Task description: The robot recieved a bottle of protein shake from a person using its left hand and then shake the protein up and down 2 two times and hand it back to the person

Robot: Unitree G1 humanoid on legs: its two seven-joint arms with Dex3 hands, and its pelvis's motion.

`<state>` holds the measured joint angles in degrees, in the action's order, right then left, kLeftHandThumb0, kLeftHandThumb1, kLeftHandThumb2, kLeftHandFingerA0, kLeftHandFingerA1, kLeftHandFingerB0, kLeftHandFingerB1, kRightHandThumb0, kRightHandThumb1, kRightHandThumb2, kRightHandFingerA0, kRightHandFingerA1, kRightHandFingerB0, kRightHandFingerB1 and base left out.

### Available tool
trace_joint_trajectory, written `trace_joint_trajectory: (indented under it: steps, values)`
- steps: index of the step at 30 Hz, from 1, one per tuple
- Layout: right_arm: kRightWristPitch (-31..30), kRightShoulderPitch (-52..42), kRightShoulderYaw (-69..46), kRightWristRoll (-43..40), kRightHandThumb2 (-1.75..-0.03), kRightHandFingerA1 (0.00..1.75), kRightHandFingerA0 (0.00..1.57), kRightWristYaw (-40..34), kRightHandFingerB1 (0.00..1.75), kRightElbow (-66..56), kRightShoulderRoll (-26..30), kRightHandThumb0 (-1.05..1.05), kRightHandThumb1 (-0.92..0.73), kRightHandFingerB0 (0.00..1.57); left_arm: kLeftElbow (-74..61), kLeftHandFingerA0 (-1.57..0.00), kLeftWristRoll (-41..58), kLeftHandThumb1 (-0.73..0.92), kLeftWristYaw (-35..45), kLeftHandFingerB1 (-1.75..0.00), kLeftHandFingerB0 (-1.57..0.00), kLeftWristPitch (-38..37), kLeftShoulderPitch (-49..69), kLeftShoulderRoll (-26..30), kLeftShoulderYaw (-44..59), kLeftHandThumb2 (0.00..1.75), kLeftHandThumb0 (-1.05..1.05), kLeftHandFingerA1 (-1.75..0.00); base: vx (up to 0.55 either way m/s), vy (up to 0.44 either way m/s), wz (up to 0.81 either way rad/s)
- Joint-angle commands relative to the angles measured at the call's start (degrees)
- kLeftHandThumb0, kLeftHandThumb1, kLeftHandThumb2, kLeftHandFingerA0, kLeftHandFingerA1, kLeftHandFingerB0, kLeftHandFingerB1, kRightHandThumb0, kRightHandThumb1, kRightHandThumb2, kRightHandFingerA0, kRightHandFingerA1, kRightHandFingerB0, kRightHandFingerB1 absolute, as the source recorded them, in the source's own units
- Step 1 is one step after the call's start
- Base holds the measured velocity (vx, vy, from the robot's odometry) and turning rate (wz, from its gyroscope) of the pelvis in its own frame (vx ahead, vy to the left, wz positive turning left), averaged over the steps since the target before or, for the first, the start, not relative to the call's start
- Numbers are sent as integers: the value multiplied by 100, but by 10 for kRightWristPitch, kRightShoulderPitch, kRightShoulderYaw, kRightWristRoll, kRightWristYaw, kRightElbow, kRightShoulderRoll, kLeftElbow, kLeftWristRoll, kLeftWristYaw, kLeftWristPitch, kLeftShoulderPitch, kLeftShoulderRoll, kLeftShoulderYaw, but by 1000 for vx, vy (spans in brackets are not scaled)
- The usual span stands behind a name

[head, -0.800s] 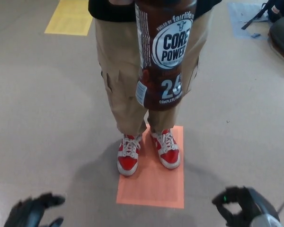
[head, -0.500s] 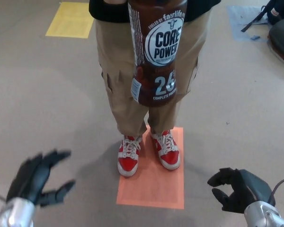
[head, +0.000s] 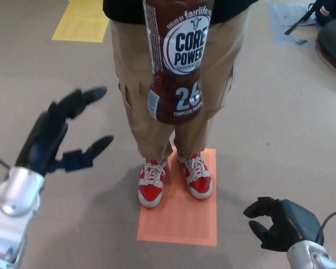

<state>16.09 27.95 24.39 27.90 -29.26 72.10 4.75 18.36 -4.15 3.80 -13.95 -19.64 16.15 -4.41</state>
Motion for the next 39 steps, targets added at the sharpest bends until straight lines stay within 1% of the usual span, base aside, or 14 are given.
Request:
trace_joint_trajectory:
  steps: [1, 3, 4, 5, 6, 8, 11, 12, 15, 17, 18, 19, 25, 39]
  values:
    - [45, 15, 0, 16, -71, 65, 87, -39, 52, 19, 7, -45, -75, 75, -198, -10, 285, 45, 230, -31, 0, 312, -55, 63, 39, 83, -64, -45, 0, 0, 0]
    - [43, 15, 2, 18, -71, 63, 88, -38, 51, 19, 7, -45, -74, 75, -221, -6, 310, 47, 231, -24, 0, 353, -58, 68, 45, 82, -70, -42, 0, 0, 0]
    - [42, 15, 2, 19, -70, 64, 89, -37, 51, 19, 7, -44, -74, 75, -227, -7, 321, 48, 239, -17, -10, 366, -62, 72, 47, 82, -75, -39, 0, 0, 0]
    - [38, 17, 1, 18, -69, 65, 88, -33, 51, 20, 6, -45, -74, 75, -235, -6, 334, 54, 247, -20, -1, 385, -69, 79, 47, 59, -73, -28, 0, 0, 0]
    - [38, 17, -1, 16, -68, 66, 89, -31, 52, 20, 5, -46, -74, 76, -242, 0, 340, 45, 251, -14, 0, 397, -72, 83, 47, 85, -71, -28, 0, 0, 0]
    - [41, 17, -5, 12, -69, 67, 89, -30, 52, 20, 4, -45, -74, 76, -253, 0, 344, 45, 255, -14, 0, 414, -78, 89, 45, 86, -71, -25, 0, 0, 0]
    - [32, 19, -7, 10, -69, 69, 88, -21, 52, 21, 2, -46, -76, 74, -266, -1, 351, 46, 258, -5, 0, 434, -84, 95, 42, 73, -76, -20, 0, 0, 0]
    - [28, 20, -9, 9, -69, 68, 86, -18, 51, 21, 1, -46, -76, 75, -276, 0, 364, 48, 261, -6, 0, 453, -89, 99, 42, 85, -78, -12, 0, 0, 0]
    - [28, 19, -8, 12, -69, 69, 87, -21, 51, 21, 0, -45, -76, 76, -288, 0, 383, 49, 261, -2, 0, 487, -97, 103, 42, 85, -81, -6, 0, 0, 0]
    - [34, 19, -3, 19, -71, 67, 87, -27, 52, 21, 3, -45, -77, 75, -292, 0, 392, 45, 260, 0, 0, 505, -104, 101, 41, 75, -80, -8, 0, 0, 0]
    - [33, 19, -2, 20, -72, 66, 87, -26, 52, 22, 3, -44, -76, 75, -291, 0, 397, 58, 263, 0, 0, 515, -110, 102, 40, 58, -77, -7, 0, 0, 0]
    - [32, 20, 0, 23, -72, 64, 88, -27, 52, 22, 4, -43, -75, 75, -291, 0, 410, 50, 266, 0, 0, 539, -121, 103, 38, 85, -83, -2, 0, 0, 0]
    - [33, 19, 8, 33, -73, 70, 91, -41, 53, 22, 5, -43, -72, 77, -328, 0, 459, 49, 230, 0, 0, 640, -157, 99, 33, 84, -81, -5, 0, 0, 0]
    - [48, -12, 9, 32, -72, 67, 87, -43, 53, 23, 2, -47, -76, 76, -406, 0, 516, 53, 191, 0, 0, 722, -180, 83, 17, 90, -87, -8, 0, 0, 0]
